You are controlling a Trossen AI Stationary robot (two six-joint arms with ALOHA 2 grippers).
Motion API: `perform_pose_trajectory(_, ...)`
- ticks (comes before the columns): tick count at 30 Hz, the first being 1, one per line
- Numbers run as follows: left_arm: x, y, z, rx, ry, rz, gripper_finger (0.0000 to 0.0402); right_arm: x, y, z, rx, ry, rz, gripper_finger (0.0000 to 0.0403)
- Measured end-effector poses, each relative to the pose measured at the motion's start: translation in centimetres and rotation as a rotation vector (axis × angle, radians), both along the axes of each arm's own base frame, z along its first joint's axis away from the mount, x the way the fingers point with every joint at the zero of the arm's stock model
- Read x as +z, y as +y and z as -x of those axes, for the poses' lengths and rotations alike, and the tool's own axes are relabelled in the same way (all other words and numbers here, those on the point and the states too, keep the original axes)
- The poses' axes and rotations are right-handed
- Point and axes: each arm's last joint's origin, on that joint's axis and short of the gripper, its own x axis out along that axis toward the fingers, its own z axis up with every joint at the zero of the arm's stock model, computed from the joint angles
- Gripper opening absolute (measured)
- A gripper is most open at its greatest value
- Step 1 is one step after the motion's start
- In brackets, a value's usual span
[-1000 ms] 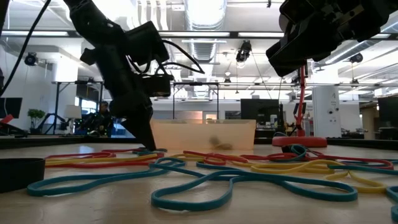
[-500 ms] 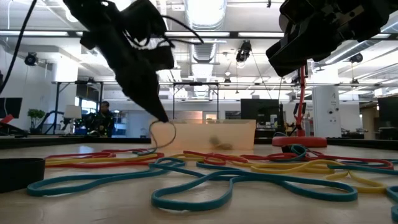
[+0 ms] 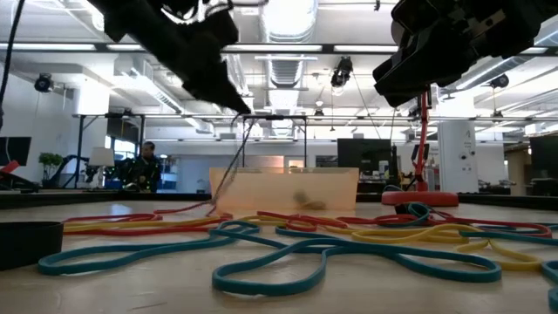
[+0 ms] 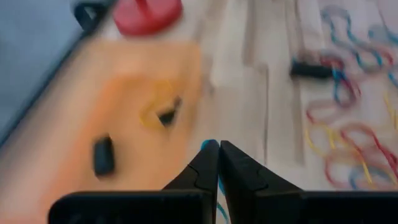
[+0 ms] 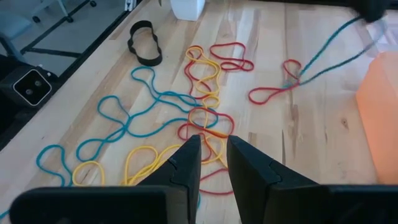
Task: Pick and place rubber bands into bin
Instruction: Put the blue rubber band into the orange bin
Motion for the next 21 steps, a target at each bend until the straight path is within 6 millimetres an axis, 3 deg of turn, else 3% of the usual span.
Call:
perform_pose_trajectory(13, 3.6, 0.4, -0.8, 0.008, -0.3, -0.163, 0.0, 0.1, 0.0, 0.0, 0.004, -0.008, 0.006, 0.0068)
perform_pose_trajectory(21, 4.8, -0.7, -0.8, -0.324, -0.437, 0.008, 0.0, 0.0, 0.0, 0.0, 0.014, -0.011, 0.023, 0.0068)
